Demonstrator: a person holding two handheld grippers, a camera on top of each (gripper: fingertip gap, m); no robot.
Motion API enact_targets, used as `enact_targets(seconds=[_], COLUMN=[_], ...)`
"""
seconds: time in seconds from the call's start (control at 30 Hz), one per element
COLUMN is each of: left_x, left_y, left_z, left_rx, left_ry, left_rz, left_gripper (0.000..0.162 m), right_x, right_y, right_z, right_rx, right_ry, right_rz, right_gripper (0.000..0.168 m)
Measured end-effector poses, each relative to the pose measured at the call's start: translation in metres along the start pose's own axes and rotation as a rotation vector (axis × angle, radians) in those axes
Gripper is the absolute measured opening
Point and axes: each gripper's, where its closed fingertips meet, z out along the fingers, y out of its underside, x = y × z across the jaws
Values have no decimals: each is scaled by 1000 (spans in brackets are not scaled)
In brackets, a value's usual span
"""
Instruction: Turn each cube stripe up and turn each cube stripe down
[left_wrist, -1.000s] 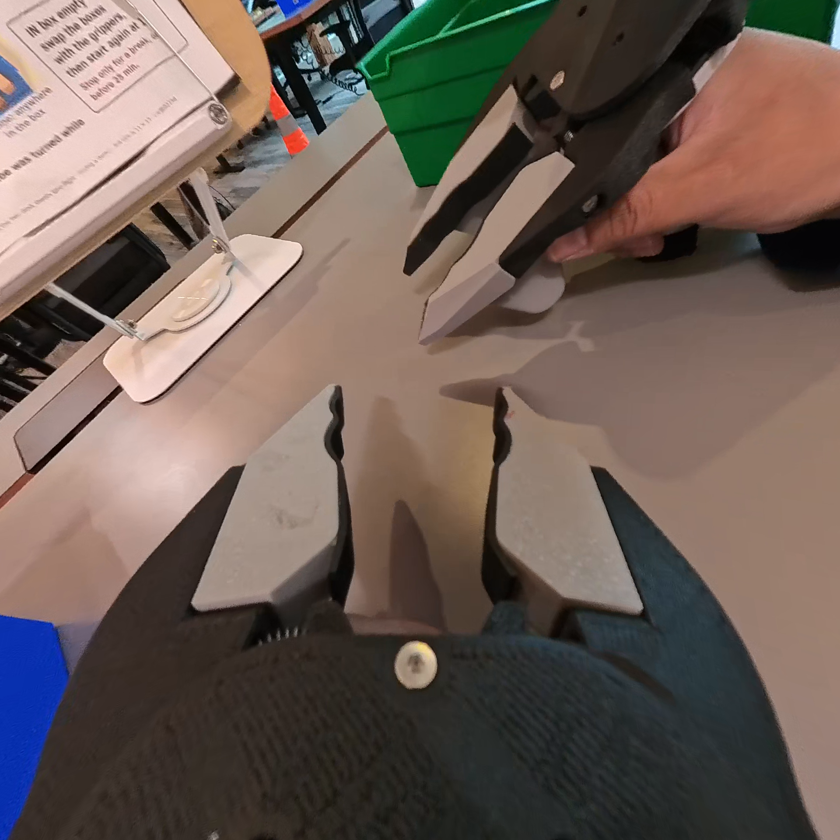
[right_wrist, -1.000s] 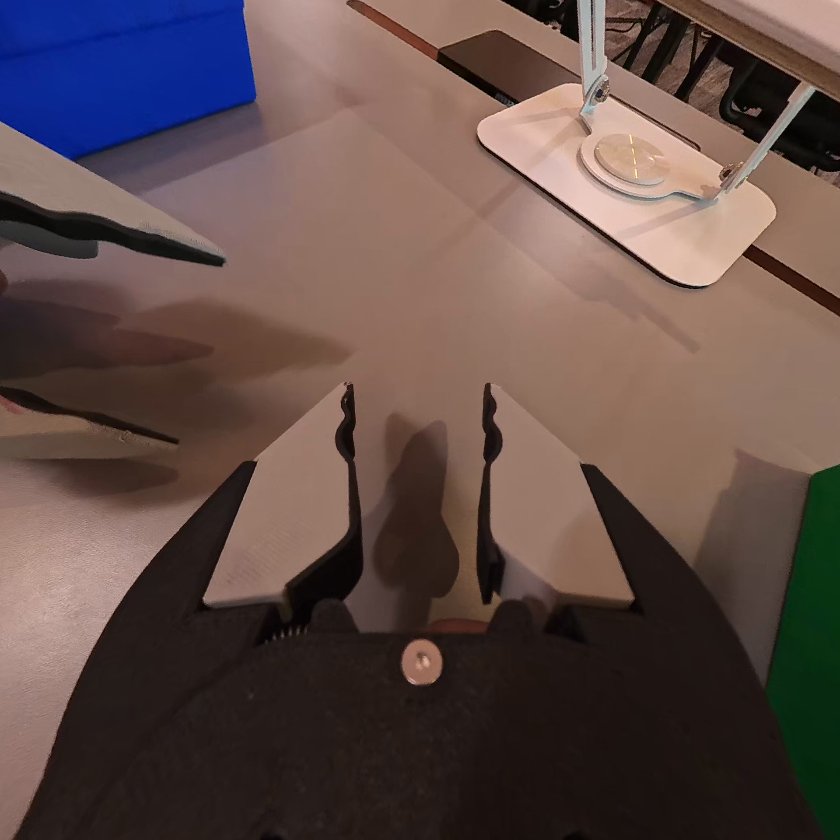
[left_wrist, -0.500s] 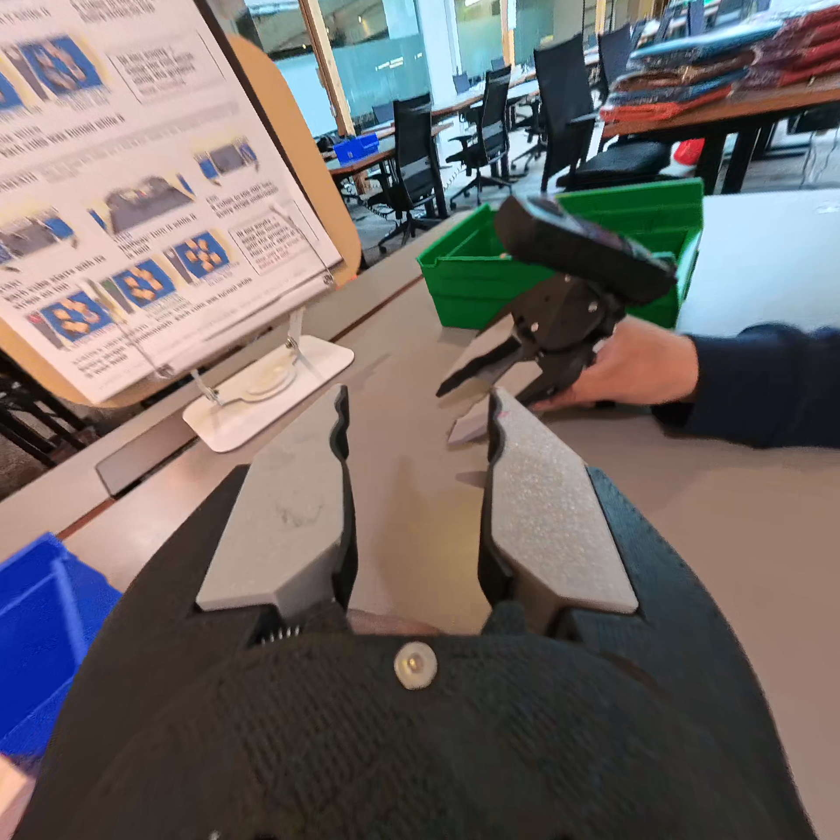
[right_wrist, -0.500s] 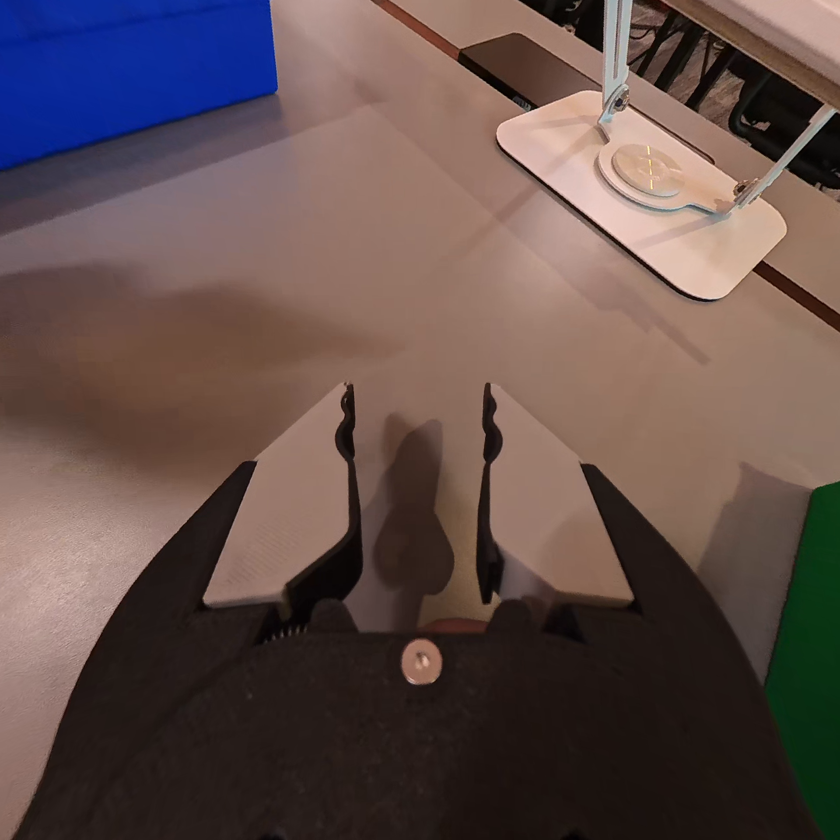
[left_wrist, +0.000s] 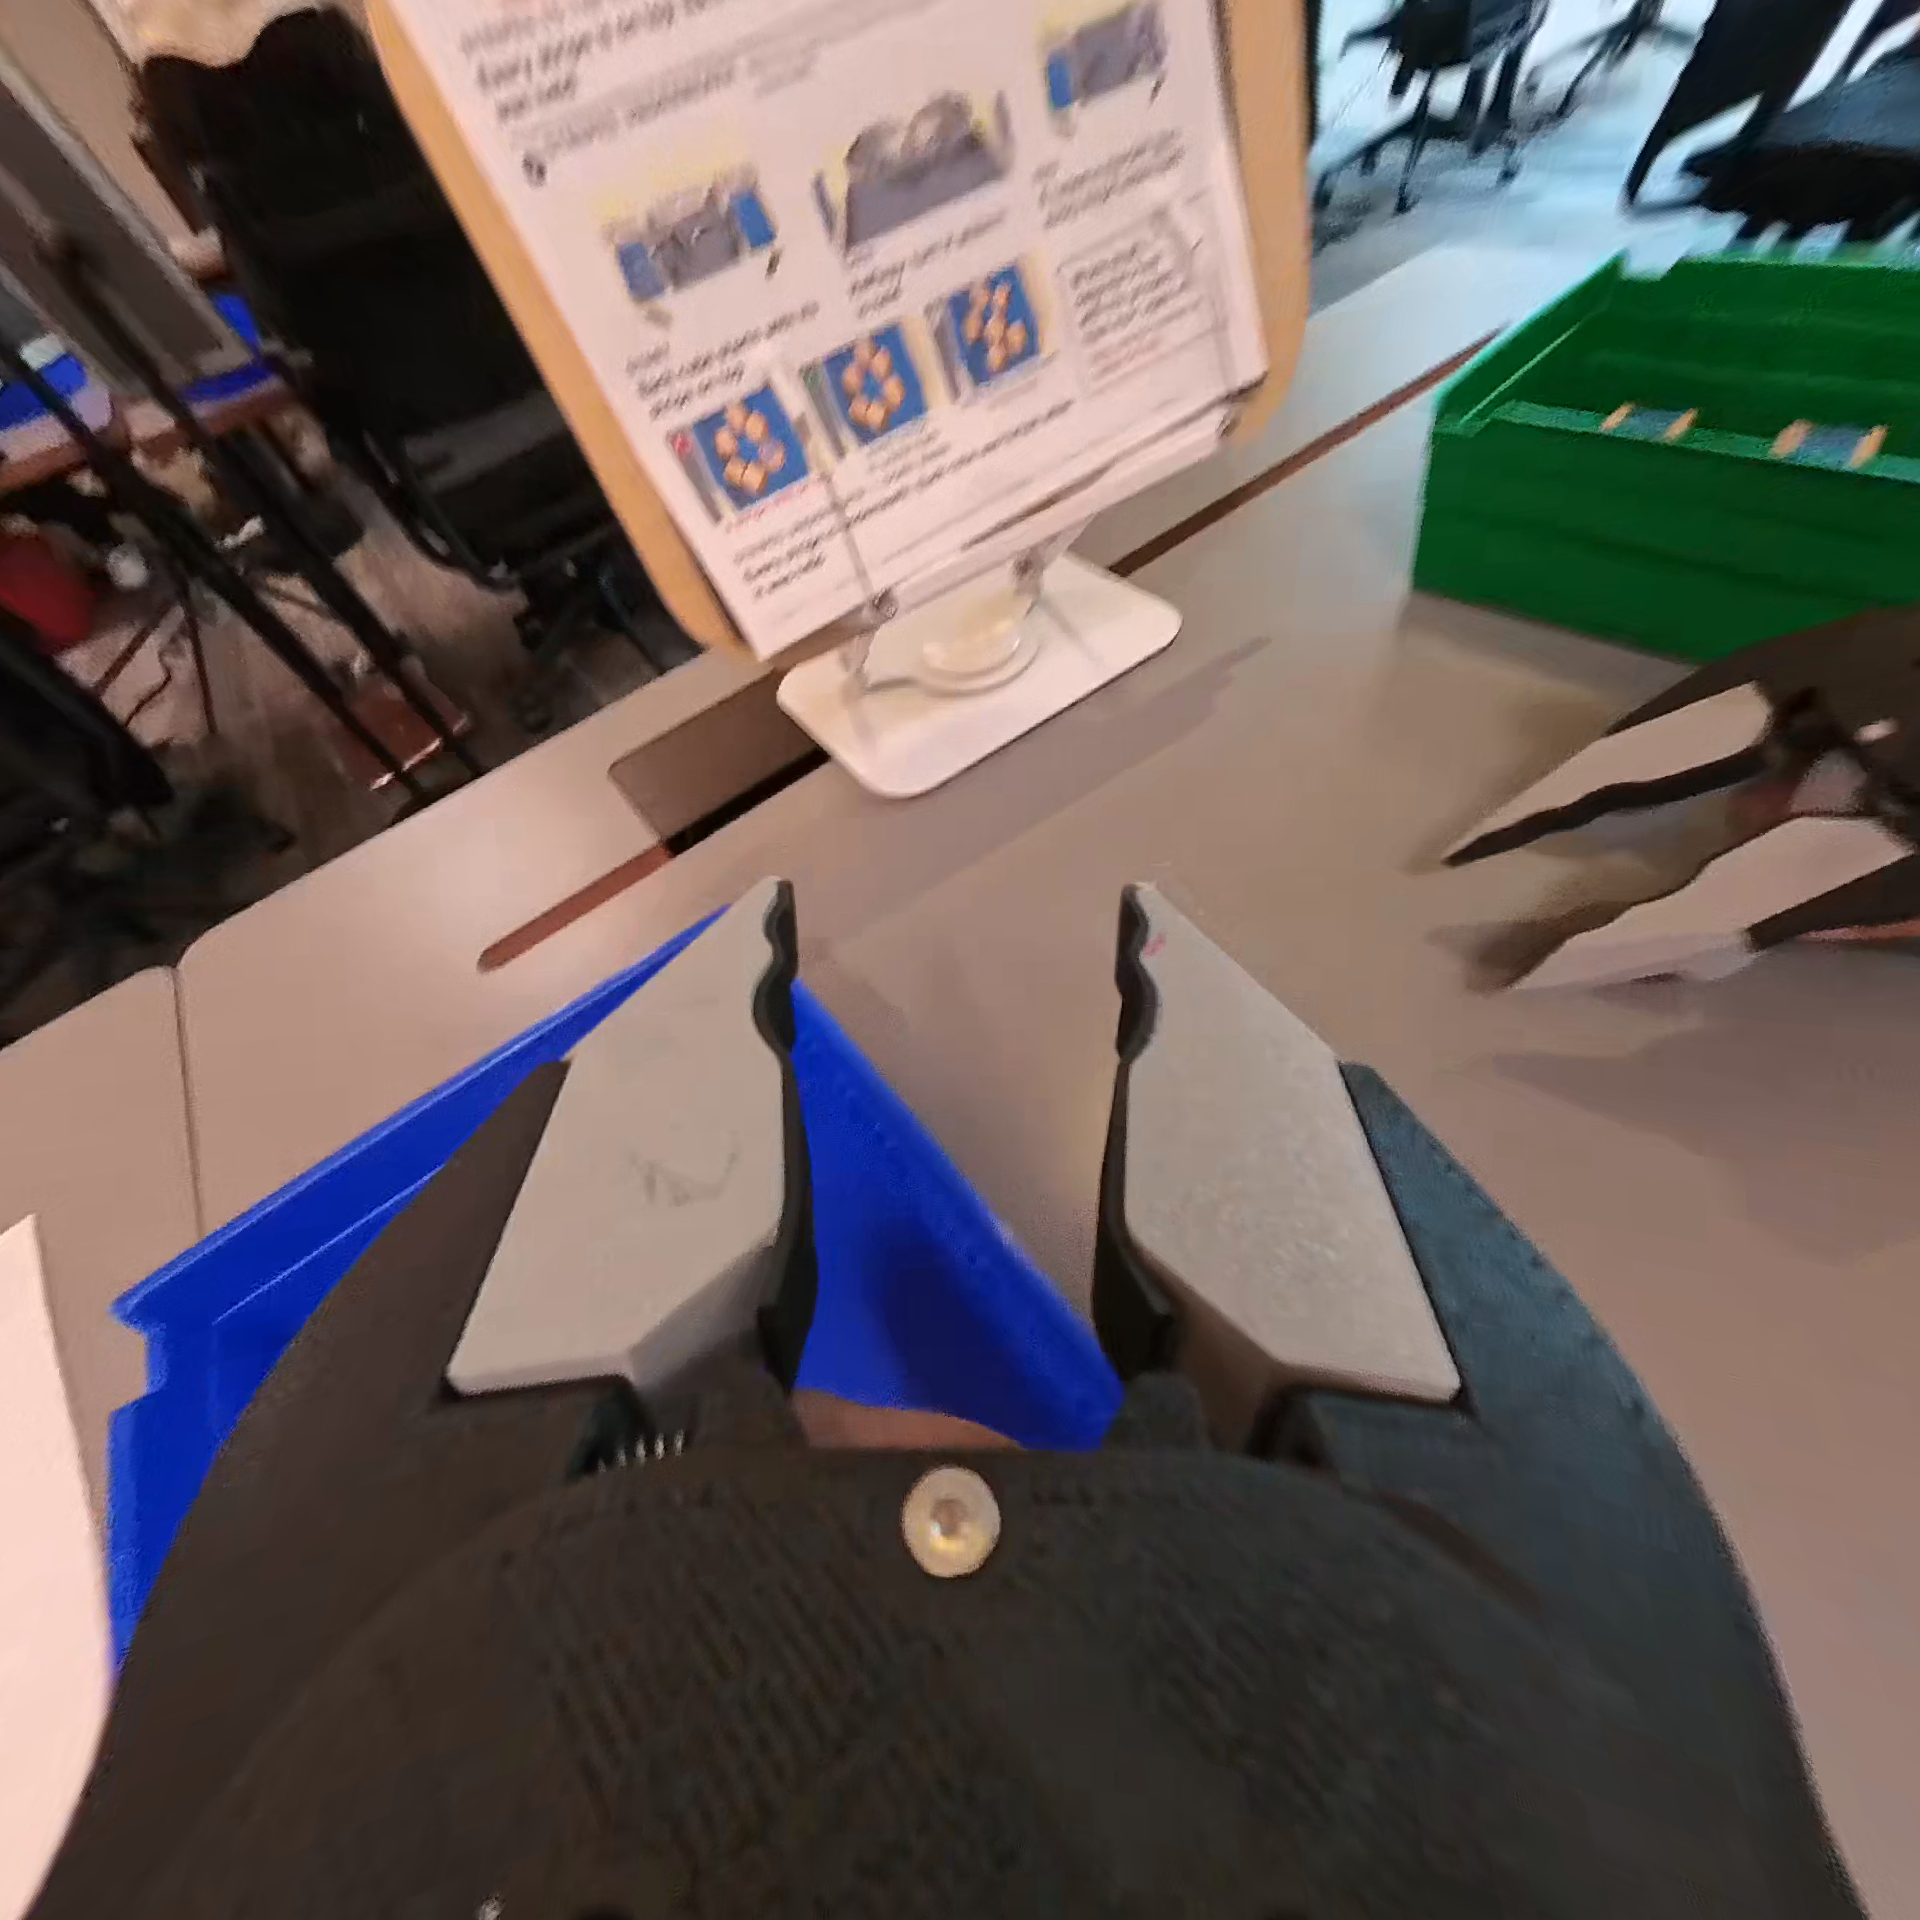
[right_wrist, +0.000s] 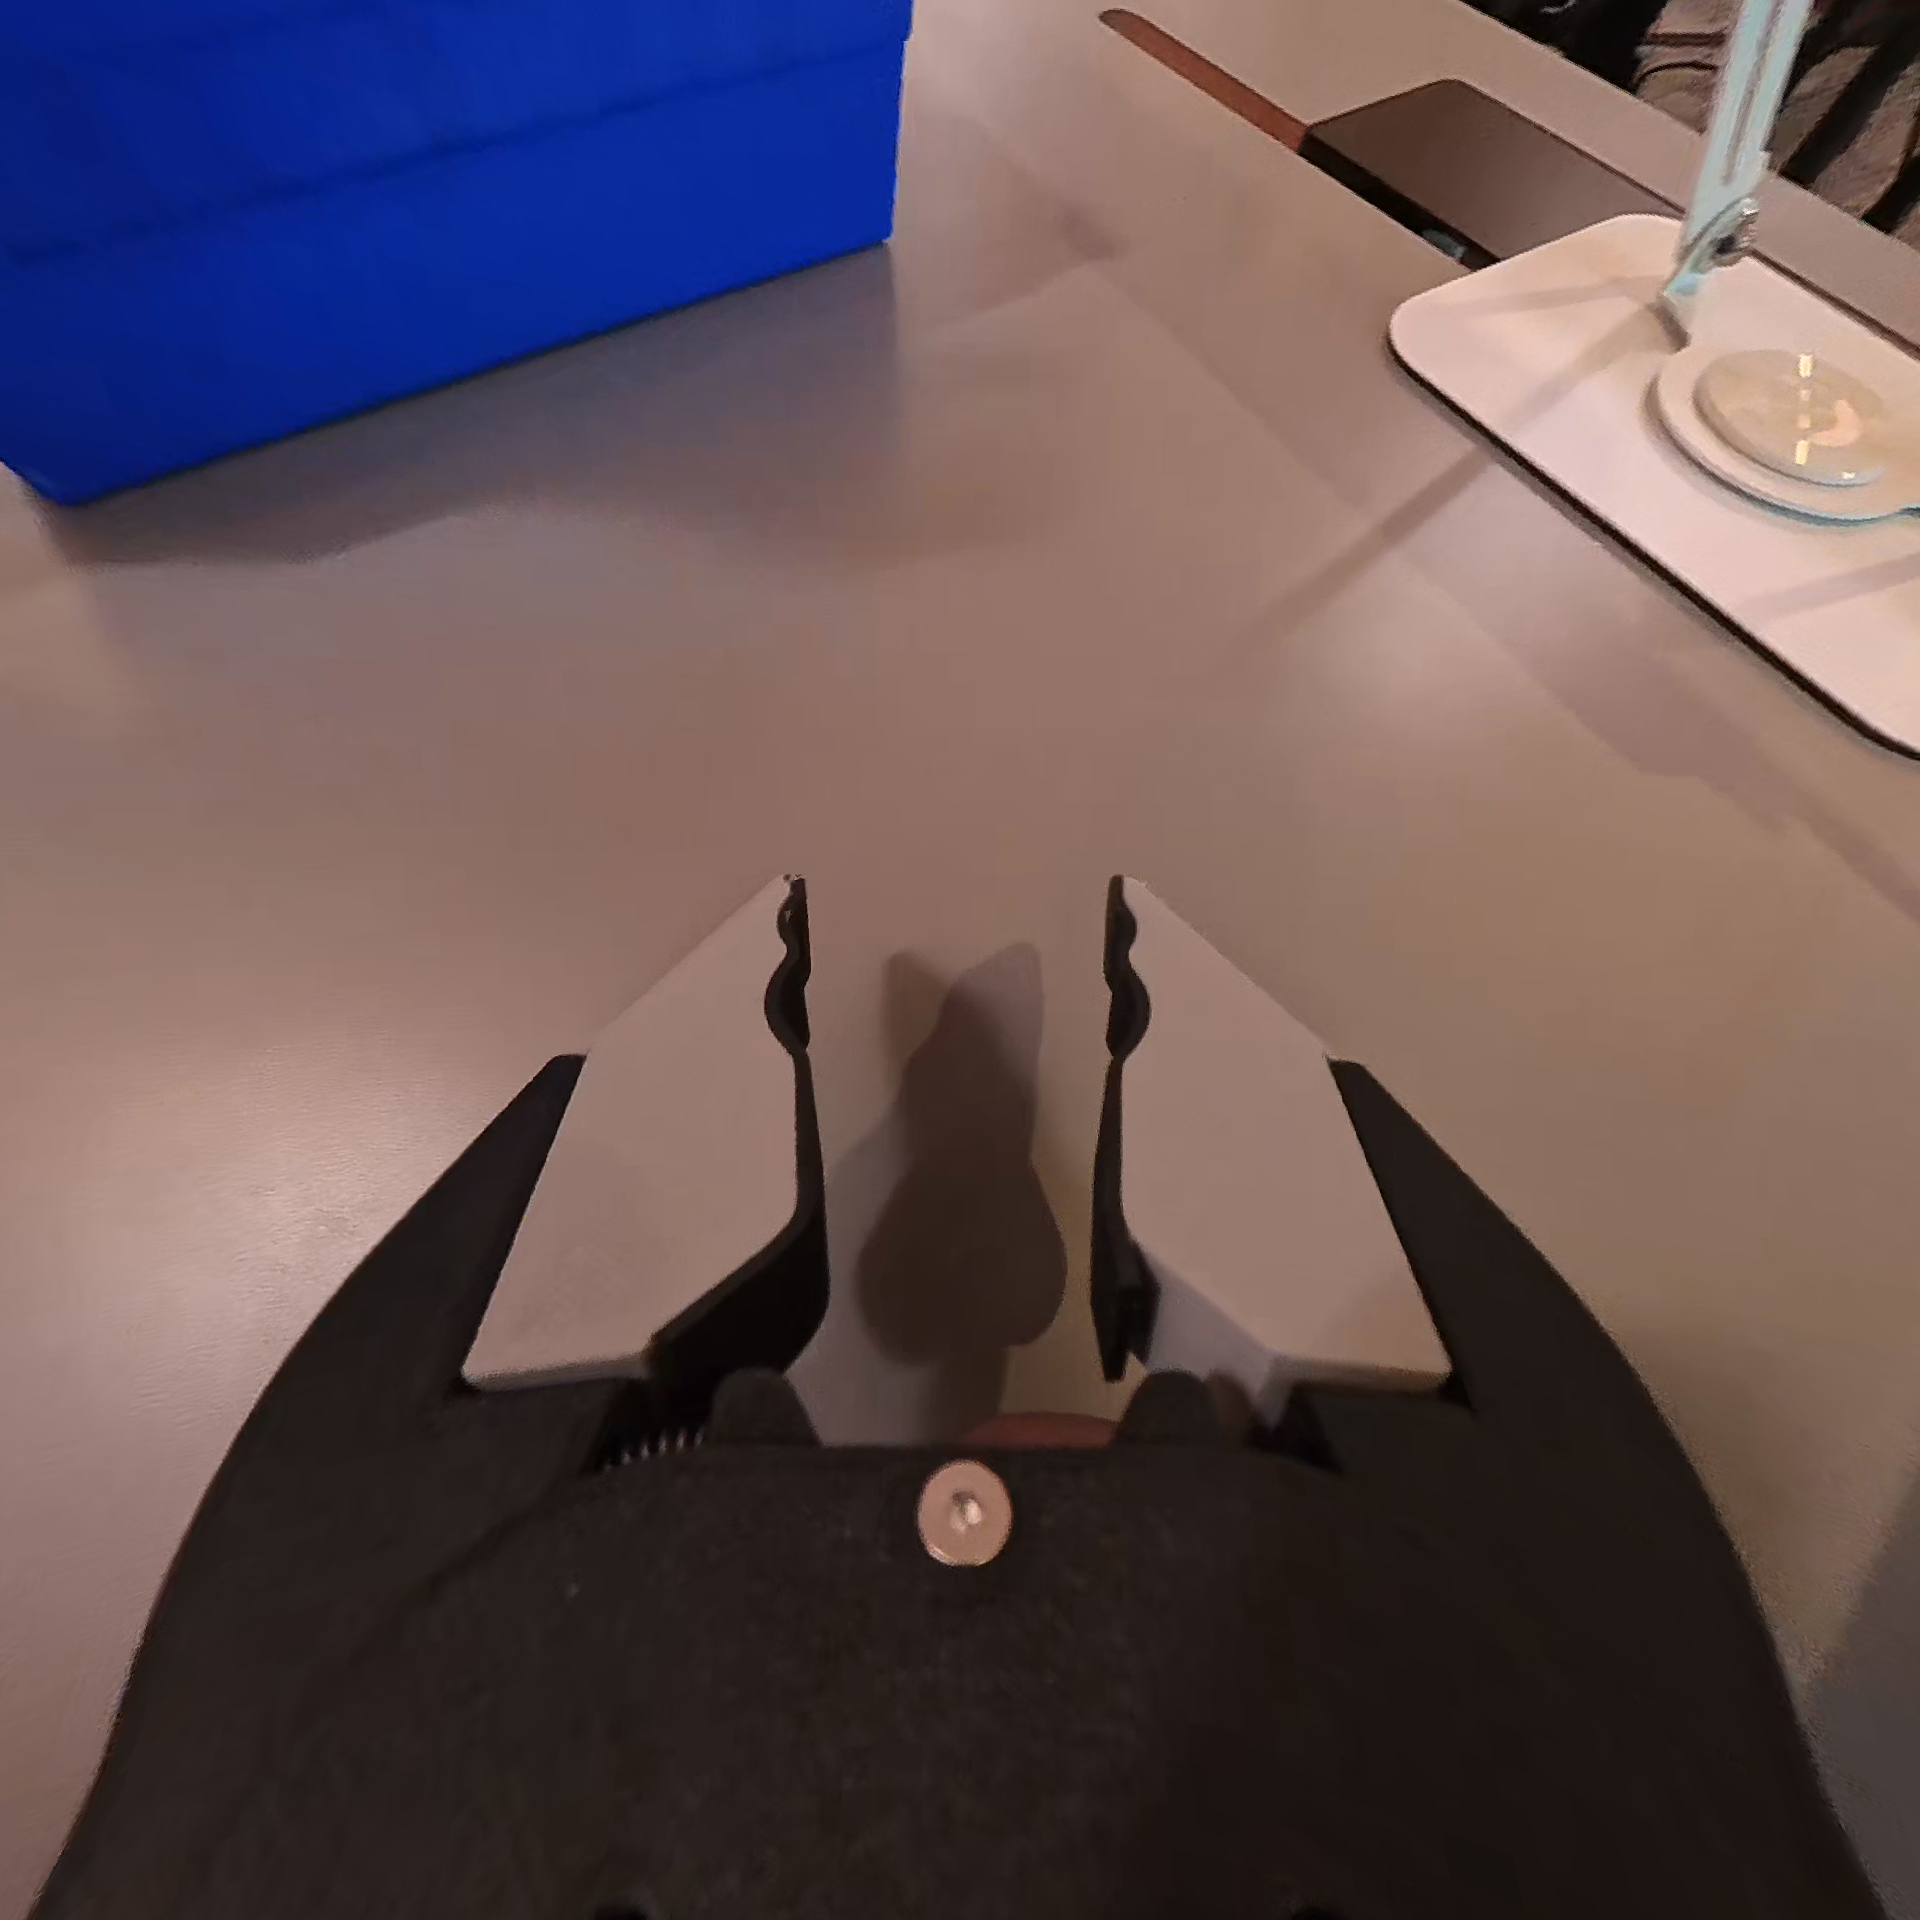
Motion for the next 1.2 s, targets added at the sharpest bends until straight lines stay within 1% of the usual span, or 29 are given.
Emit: enact_targets(seconds=[0.1, 0.17, 0.23, 0.3, 0.43, 0.53, 0.63, 0.7, 0.87, 1.0, 1.1, 1.13, 1.17, 1.2], left_x=[-23, -39, -51, -61, -84, -87, -94, -95, -89, -98, -101, -100, -97, -97], left_y=[25, 37, 49, 61, 73, 76, 96, 108, 128, 162, 189, 196, 202, 204], left_z=[8, 13, 15, 14, 11, 16, 18, 21, 26, 28, 32, 33, 32, 32], left_rx=[-120, -181, -253, -351, -534, -587, -686, -722, -751, -846, -914, -939, -956, -958], left_ry=[-49, -64, -50, -18, 34, 95, 97, 102, 152, 157, 171, 180, 198, 202], left_rz=[41, 44, 40, 47, 91, 88, 208, 262, 280, 289, 240, 223, 212, 210], left_gripper=[62, 62, 62, 55, 56, 57, 58, 59, 60, 61, 68, 64, 47, 47], right_x=[-10, -12, -10, -5, -5, -7, -9, -9, -6, -2, 1, 1, 2, 2], right_y=[3, 4, 1, 0, -4, -3, -3, -3, -4, -5, -4, -4, -4, -4], right_z=[6, 7, 7, 7, 5, 6, 4, 4, 3, 2, 1, 1, 1, 1], right_rx=[-15, -25, -4, 4, 28, 21, 26, 27, 39, 47, 48, 48, 49, 49], right_ry=[-59, -71, -66, -47, -78, -85, -83, -84, -92, -87, -71, -66, -64, -63], right_rz=[30, 36, 36, 41, 95, 94, 82, 79, 110, 127, 119, 116, 115, 116], right_gripper=[55, 55, 54, 55, 55, 55, 55, 55, 55, 55, 55, 54, 54, 54])
